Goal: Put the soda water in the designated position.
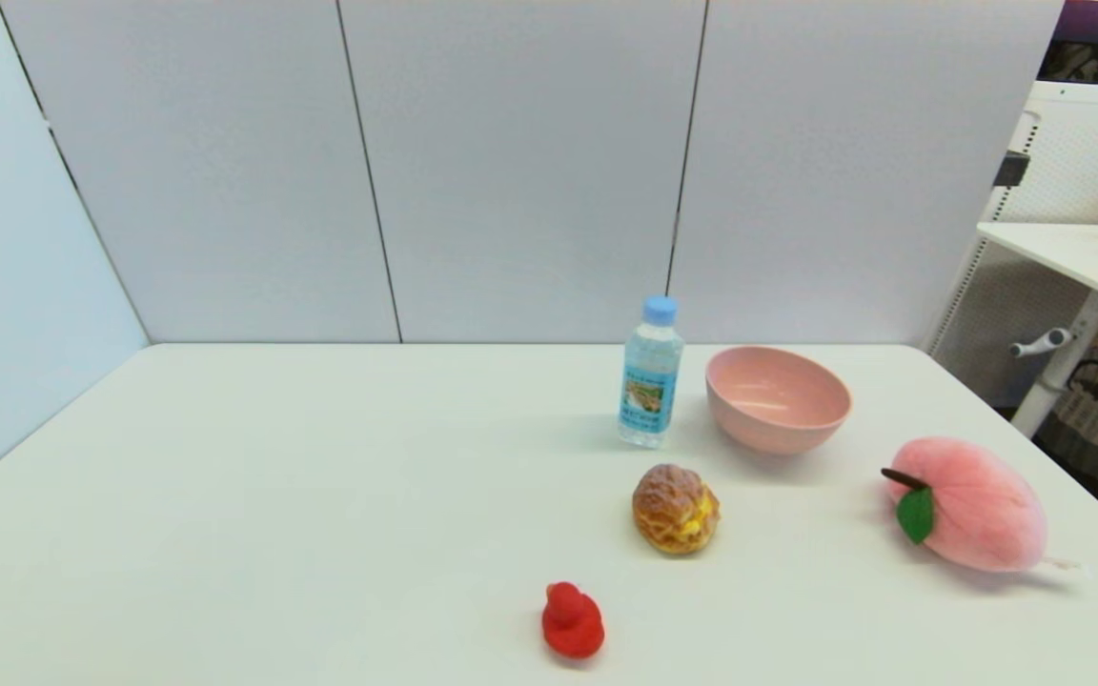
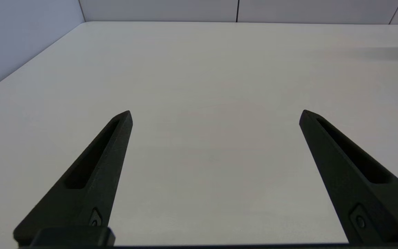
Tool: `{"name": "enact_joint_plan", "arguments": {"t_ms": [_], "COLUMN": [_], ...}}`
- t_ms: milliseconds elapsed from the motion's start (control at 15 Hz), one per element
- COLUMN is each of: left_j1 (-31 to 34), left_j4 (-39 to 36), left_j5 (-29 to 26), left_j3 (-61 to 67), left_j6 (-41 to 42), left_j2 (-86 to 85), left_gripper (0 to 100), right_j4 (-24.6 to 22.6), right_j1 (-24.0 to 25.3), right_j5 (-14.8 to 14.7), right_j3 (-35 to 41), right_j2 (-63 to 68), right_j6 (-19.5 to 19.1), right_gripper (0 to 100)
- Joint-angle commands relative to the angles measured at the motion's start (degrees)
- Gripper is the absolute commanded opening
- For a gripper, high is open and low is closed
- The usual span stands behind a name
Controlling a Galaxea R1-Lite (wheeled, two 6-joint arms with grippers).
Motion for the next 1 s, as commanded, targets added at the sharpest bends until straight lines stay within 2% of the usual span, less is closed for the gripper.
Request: {"name": "enact_joint_plan", "arguments": {"t_ms": [67, 267, 533, 600, 733, 867, 933, 1000], "left_j1": [0.00, 0.00, 0.00, 0.00, 0.00, 0.00, 0.00, 0.00], "left_j4": [-0.02, -0.02, -0.02, -0.02, -0.02, -0.02, -0.02, -0.02], "left_j5": [-0.02, -0.02, -0.02, -0.02, -0.02, -0.02, -0.02, -0.02], "left_j3": [0.00, 0.00, 0.00, 0.00, 0.00, 0.00, 0.00, 0.00], "left_j6": [0.00, 0.00, 0.00, 0.00, 0.00, 0.00, 0.00, 0.00], "left_j2": [0.07, 0.07, 0.07, 0.07, 0.07, 0.07, 0.07, 0.07], "left_gripper": [100, 100, 100, 100, 100, 100, 100, 100], "right_j4": [-2.24, -2.50, -2.59, -1.01, 5.23, 12.00, 13.05, 14.02], "right_j1": [-1.53, -3.73, -4.70, -4.70, -4.08, -3.55, -2.59, -0.39], "right_j5": [-0.39, -0.39, -0.39, -0.48, -0.39, -0.65, -2.67, -7.77], "right_j3": [-11.76, -16.86, -15.80, -15.80, -13.16, -6.31, -2.71, 0.63], "right_j2": [16.31, 21.50, 27.03, 26.51, 20.79, 11.21, 7.70, 4.88], "right_j6": [1.55, 4.01, 3.57, 3.74, 3.31, -0.03, -0.83, -1.18], "right_gripper": [100, 100, 100, 100, 100, 100, 100, 100]}}
